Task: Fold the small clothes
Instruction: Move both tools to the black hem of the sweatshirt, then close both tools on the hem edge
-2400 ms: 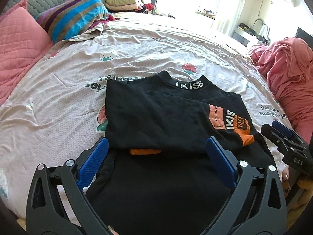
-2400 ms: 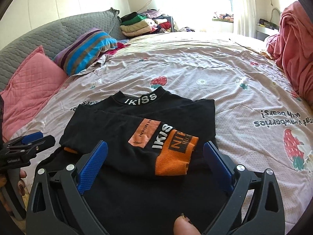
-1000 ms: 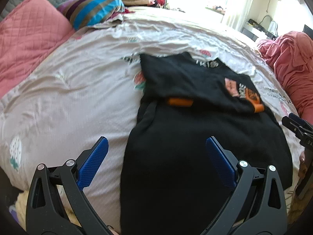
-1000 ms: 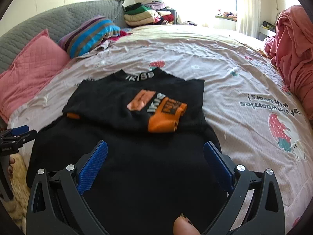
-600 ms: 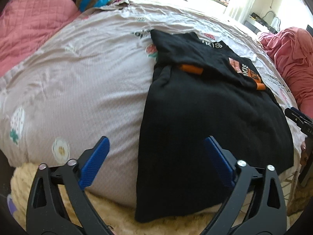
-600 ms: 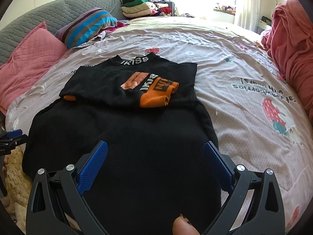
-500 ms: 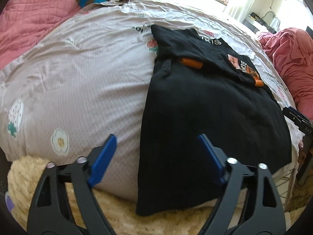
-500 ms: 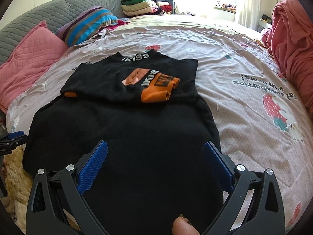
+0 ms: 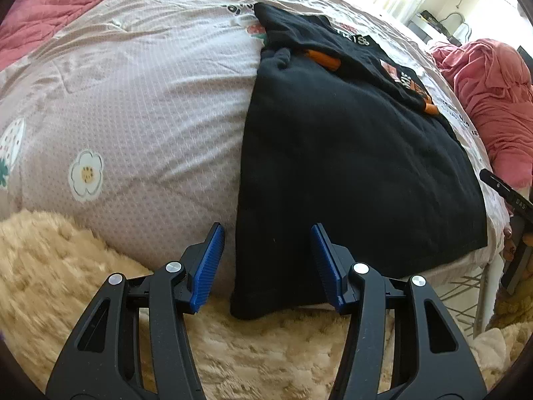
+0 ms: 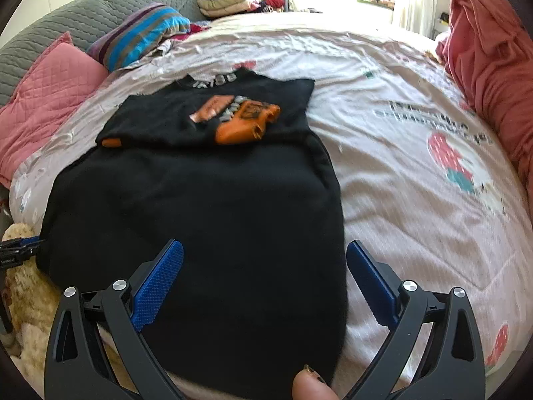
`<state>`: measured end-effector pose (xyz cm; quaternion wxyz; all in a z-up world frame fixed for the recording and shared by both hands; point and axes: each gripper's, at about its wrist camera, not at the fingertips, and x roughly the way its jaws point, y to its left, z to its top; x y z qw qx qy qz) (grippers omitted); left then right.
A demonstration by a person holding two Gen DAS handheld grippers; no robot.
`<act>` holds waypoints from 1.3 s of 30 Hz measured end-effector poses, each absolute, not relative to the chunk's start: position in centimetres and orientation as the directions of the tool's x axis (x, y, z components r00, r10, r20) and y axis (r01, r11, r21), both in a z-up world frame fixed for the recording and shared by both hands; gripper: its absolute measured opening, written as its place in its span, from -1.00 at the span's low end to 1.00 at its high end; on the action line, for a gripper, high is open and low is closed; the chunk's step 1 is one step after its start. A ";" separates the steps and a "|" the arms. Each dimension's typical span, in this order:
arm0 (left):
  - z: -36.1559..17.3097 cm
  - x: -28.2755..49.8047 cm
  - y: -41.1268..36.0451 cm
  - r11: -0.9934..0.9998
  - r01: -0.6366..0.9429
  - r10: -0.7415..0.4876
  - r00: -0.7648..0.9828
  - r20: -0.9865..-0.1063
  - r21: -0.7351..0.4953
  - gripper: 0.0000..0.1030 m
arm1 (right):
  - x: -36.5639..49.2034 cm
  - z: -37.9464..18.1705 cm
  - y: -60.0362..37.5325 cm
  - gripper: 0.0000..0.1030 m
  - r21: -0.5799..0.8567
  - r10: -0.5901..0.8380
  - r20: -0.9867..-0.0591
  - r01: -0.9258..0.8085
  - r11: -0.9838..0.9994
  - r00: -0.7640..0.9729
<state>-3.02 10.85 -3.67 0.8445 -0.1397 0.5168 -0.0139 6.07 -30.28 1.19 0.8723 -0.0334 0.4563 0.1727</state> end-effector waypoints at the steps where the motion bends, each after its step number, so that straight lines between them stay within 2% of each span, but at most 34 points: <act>1: -3.7 -3.1 10.6 0.962 -0.116 -0.168 0.464 -0.870 -0.247 -0.11 | 5.9 1.1 -30.7 0.90 0.106 0.273 -0.813 -0.331 0.938 0.514; 6: -3.9 -3.2 9.6 0.959 -0.091 -0.197 0.468 -0.861 -0.269 -0.11 | 4.3 1.0 -32.6 0.90 0.135 0.287 -0.831 -0.329 0.935 0.476; 16: -4.0 -3.1 9.1 0.965 -0.092 -0.175 0.474 -0.863 -0.246 -0.10 | 1.4 0.2 -33.9 0.84 0.156 0.314 -0.876 -0.403 0.902 0.365; 17: -4.0 -3.2 9.1 0.966 -0.091 -0.172 0.474 -0.864 -0.242 -0.10 | 1.2 0.1 -33.9 0.69 0.157 0.317 -0.878 -0.409 0.899 0.358; 19: -4.1 -3.1 8.9 0.968 -0.090 -0.167 0.472 -0.865 -0.236 -0.09 | 1.0 -0.2 -34.0 0.53 0.164 0.319 -0.887 -0.419 0.893 0.335; 24: -4.0 -3.4 9.0 0.968 -0.090 -0.166 0.464 -0.870 -0.233 -0.07 | 0.7 -1.1 -34.7 0.35 0.202 0.342 -0.893 -0.417 0.886 0.293; 28: -4.0 -3.5 9.1 0.968 -0.093 -0.163 0.462 -0.872 -0.231 -0.07 | 0.8 -2.2 -35.3 0.05 0.222 0.354 -0.891 -0.405 0.887 0.285; 30: -4.0 -3.5 9.2 0.966 -0.099 -0.167 0.464 -0.870 -0.238 -0.07 | 0.8 -2.0 -35.5 -0.17 0.238 0.382 -0.875 -0.422 0.875 0.298; 32: -4.1 -3.5 9.3 0.963 -0.107 -0.169 0.466 -0.868 -0.245 -0.08 | 0.8 -1.6 -35.6 -0.64 0.260 0.416 -0.856 -0.439 0.860 0.307; 33: -4.1 -3.6 9.4 0.963 -0.109 -0.169 0.466 -0.868 -0.246 -0.08 | 0.9 -1.4 -35.6 -0.73 0.263 0.424 -0.850 -0.445 0.856 0.312; 35: -4.0 -3.6 9.5 0.963 -0.112 -0.167 0.465 -0.869 -0.245 -0.10 | 0.9 -0.7 -35.5 -0.83 0.273 0.451 -0.830 -0.466 0.842 0.329; 39: -4.0 -3.7 9.7 0.962 -0.117 -0.167 0.461 -0.872 -0.246 -0.18 | 1.0 1.6 -35.6 -0.86 0.300 0.522 -0.755 -0.499 0.813 0.397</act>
